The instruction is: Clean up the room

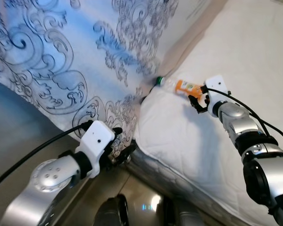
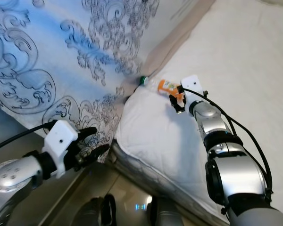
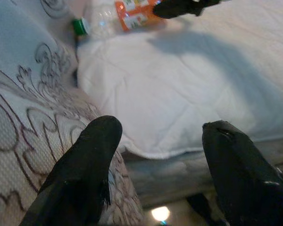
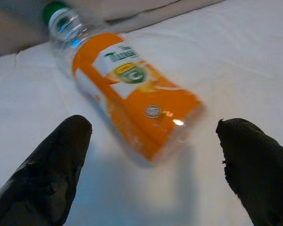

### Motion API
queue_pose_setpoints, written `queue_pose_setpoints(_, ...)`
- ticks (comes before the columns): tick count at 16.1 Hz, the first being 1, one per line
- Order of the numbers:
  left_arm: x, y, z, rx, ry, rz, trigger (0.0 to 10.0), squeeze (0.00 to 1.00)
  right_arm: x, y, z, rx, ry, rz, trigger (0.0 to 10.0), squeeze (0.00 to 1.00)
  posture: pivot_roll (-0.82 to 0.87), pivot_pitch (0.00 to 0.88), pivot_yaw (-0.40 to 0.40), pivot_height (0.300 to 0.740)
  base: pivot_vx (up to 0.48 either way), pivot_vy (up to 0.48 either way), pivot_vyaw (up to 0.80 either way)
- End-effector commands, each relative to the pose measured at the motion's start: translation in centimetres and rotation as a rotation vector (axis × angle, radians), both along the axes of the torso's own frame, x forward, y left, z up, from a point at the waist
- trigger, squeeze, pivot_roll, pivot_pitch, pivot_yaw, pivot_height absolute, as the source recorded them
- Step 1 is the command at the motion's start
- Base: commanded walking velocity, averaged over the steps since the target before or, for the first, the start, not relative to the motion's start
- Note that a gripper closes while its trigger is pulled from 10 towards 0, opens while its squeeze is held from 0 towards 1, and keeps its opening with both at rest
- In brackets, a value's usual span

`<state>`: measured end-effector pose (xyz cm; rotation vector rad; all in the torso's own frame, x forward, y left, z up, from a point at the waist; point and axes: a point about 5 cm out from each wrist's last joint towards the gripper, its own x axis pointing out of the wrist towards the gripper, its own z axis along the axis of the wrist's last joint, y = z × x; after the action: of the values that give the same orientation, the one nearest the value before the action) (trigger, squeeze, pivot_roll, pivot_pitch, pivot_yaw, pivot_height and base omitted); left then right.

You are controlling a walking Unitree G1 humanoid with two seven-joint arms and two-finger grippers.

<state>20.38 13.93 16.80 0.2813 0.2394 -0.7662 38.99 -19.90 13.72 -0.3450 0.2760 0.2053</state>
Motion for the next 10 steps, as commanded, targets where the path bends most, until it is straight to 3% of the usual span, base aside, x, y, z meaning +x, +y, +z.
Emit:
queue_pose_setpoints(1, -1.1, 0.1, 0.5, 0.012, 0.018, -0.031, 10.0, 0.0, 0.2, 0.0, 0.4, -0.039, 0.001, 0.019, 10.0, 1.0, 0.13, 0.351, 0.047, 0.74, 0.0, 0.0, 0.0)
queue_pose_setpoints(8, -3.2, 0.7, 2.1, 0.041, 0.037, -0.039, 10.0, 0.0, 1.5, 0.4, 3.6, -0.097, -0.138, -0.032, 10.0, 1.0, 0.17, 0.364, 0.052, 0.74, 0.0, 0.0, 0.0)
queue_pose_setpoints(10, -3.4, 0.6, 2.0, 0.042, 0.047, -0.039, 10.0, 0.0, 1.6, 0.5, 3.8, -0.086, -0.134, -0.039, 10.0, 1.0, 0.17, 0.361, 0.045, 0.74, 0.0, 0.0, 0.0)
